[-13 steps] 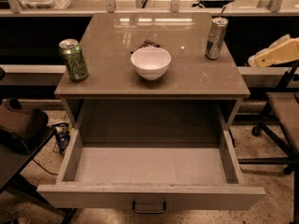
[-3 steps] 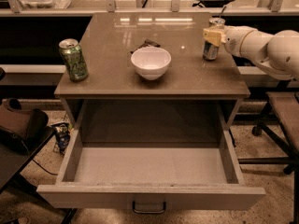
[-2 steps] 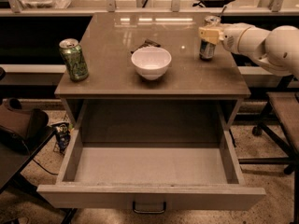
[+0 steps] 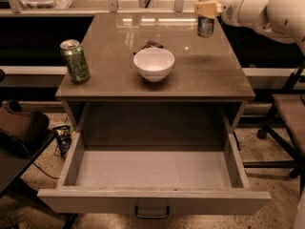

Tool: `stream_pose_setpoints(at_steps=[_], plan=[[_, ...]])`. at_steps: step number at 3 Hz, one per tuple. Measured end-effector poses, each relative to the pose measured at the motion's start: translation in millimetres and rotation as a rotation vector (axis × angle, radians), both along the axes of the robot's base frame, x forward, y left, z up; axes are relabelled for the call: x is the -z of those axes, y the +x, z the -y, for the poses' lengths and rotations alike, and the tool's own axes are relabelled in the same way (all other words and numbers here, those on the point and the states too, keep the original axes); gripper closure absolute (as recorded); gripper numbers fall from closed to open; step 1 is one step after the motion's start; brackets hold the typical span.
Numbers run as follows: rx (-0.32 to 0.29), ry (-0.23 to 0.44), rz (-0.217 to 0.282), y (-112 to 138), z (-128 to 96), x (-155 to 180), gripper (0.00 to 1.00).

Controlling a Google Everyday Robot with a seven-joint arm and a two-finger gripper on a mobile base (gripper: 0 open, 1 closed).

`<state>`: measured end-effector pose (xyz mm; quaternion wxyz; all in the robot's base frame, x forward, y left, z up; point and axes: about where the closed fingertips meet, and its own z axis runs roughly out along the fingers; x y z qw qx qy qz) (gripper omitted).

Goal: Place redbull can into white bowl

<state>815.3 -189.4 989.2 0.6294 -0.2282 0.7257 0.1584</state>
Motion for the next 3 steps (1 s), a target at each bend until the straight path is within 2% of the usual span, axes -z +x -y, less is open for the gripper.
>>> stream_pose_setpoints(at_steps=[1,2,3], plan=[[0.011,0.033,0.062,-33,-2,-48,1.00],[-0.037,0.104,0.050,-84,-33,-39,1.00],[-0.139,0.154,0.030,-133,-90,-19,1.00]])
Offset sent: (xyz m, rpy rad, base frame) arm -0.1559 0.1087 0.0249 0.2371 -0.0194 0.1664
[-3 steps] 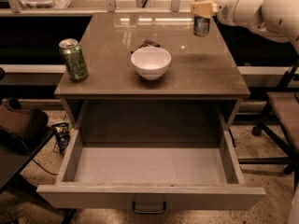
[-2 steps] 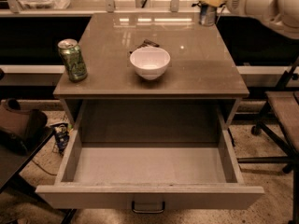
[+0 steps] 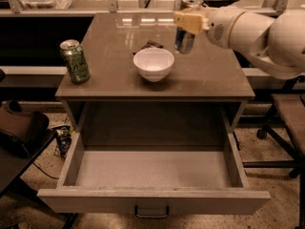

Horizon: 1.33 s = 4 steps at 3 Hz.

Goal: Place redbull can into white bowl

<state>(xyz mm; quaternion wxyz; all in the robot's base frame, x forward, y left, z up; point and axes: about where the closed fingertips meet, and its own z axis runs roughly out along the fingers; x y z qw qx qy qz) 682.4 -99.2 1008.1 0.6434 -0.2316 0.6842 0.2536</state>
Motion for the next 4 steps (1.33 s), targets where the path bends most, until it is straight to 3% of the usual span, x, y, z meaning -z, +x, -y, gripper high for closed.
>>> stream_pose_setpoints(at_steps=[1,2,4], plan=[[-0.068,0.011,0.003,-15,-35,8,1.00],[-0.125,0.013,0.013,-2,-59,24,1.00],[-0.175,0.013,0.031,35,-77,50,1.00]])
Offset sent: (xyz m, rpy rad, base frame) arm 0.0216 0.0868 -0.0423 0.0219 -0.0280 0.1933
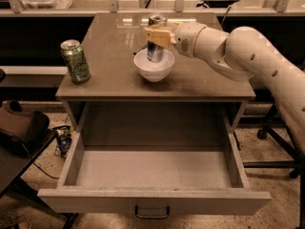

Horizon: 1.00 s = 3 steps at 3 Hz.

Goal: Place redbull can into white bowl

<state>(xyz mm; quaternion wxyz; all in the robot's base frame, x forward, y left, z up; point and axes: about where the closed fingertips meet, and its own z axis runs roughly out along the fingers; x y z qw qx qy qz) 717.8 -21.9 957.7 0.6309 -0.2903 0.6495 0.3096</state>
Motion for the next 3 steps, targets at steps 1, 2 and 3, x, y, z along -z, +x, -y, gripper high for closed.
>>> stream_pose_setpoints(at_steps=[1,2,3], plan=[[0.012,-0.016,0.017,7,8,7,1.00],[0.025,-0.027,0.037,2,19,5,1.00],[0.032,-0.047,0.044,-14,27,6,1.00]])
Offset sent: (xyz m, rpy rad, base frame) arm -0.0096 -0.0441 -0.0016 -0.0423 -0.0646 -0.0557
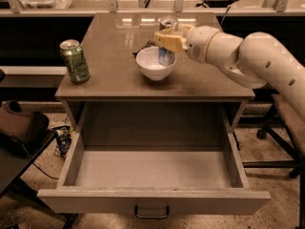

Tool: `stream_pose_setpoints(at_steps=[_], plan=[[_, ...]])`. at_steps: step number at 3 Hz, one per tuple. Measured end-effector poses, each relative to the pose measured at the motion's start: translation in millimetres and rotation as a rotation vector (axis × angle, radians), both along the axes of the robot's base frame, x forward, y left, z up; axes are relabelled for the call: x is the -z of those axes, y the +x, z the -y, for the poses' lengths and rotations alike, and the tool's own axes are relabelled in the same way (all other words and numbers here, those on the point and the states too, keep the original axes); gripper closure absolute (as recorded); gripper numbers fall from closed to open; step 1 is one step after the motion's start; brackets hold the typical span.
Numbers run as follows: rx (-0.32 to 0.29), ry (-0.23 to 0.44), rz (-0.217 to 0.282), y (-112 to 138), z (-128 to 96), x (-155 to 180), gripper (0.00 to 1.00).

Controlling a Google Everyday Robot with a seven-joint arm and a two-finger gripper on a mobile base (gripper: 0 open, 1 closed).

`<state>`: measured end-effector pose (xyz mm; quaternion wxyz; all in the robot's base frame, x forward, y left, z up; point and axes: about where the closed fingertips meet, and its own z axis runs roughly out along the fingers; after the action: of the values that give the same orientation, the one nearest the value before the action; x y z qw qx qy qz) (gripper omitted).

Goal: Place redbull can into white bowl

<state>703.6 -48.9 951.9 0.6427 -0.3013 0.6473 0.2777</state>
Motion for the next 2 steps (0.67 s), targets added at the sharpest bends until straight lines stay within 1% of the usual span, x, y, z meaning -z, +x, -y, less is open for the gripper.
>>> stream_pose_setpoints(at_steps=[1,2], plan=[[-0.007,-0.007,-0.036,-8.4,-3.5,11.7,1.00],[-0.013,-0.006,-0.035,-8.5,-7.6,11.2,0.74]])
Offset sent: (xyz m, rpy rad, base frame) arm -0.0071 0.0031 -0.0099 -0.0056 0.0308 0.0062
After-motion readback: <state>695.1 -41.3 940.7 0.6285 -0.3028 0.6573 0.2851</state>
